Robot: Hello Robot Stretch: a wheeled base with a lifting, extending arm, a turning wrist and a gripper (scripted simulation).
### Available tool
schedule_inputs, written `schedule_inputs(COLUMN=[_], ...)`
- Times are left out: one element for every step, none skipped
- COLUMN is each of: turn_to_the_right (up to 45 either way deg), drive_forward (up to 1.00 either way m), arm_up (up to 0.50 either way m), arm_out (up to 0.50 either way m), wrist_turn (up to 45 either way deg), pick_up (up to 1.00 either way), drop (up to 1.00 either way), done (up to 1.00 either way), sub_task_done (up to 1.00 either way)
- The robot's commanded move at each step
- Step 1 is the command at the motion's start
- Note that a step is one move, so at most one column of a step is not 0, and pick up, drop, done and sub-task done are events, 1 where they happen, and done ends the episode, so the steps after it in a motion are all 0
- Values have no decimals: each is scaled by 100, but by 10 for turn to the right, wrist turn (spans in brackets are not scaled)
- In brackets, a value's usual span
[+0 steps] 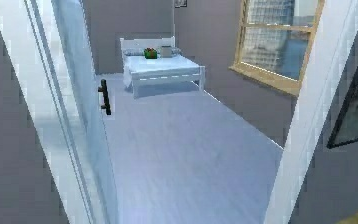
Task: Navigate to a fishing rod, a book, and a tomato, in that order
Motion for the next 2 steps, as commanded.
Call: schedule_inputs(turn_to_the_right=[150,0], drive_forward=[0,45], arm_up=[0,0], arm_out=[0,0], wrist_turn=[0,0], pick_up=[0,0], drop=[0,0], done=[0,0], sub_task_done=[0,0])
